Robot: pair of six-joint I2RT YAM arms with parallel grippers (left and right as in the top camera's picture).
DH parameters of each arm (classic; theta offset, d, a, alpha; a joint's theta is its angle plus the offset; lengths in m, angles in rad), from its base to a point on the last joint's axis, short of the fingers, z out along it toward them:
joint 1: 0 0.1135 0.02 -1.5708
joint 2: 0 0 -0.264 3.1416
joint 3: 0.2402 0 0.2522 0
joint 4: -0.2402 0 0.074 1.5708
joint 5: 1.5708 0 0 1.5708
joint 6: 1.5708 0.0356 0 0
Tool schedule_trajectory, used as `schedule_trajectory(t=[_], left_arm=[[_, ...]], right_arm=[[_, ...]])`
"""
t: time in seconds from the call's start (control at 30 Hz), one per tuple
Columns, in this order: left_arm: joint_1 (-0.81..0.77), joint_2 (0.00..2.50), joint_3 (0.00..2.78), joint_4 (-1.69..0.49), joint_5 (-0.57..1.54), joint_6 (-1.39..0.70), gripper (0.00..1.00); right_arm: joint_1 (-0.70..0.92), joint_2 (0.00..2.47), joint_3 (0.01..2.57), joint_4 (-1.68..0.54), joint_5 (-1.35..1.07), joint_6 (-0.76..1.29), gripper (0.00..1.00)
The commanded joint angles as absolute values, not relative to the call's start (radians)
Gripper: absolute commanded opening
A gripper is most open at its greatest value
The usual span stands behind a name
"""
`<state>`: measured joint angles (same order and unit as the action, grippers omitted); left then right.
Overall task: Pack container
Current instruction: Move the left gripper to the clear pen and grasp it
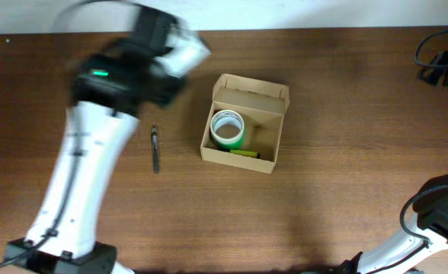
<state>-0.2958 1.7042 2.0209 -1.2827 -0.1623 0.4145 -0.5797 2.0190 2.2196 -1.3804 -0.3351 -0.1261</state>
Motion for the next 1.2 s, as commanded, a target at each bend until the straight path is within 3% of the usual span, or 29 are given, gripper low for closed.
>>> schedule_trajectory(t=[0.0,0.1,0.4,1.03,1.1,1.17], left_arm=[[-0.145,1.766,1.927,-1.324,-0.113,0.088,0.53],[-0.08,1.794,1.821,-1.277,0.005,0.046,0.54],[-0.07,1.927,1.505,-1.039,0.057,-0.165,0.53],[-0.104,2.13,1.452,-0.961,0.064,-0.212,0.52],[-0.104,2.13,1.452,-0.953,0.064,-0.212,0.44],[-0.104,2.13,1.452,-0.951,0.065,-0.212,0.17]], right_arm=[[-0.576,2.017,2.22,-1.38,-0.344,-0.118,0.99],[-0.576,2.017,2.22,-1.38,-0.344,-0.118,0.99],[-0.576,2.017,2.22,-1.38,-0.344,-0.118,0.99],[-0.576,2.017,2.22,-1.38,-0.344,-0.118,0.99],[-0.576,2.017,2.22,-1.38,-0.344,-0.118,0.99],[-0.576,2.017,2.22,-1.38,-0.344,-0.118,0.99]])
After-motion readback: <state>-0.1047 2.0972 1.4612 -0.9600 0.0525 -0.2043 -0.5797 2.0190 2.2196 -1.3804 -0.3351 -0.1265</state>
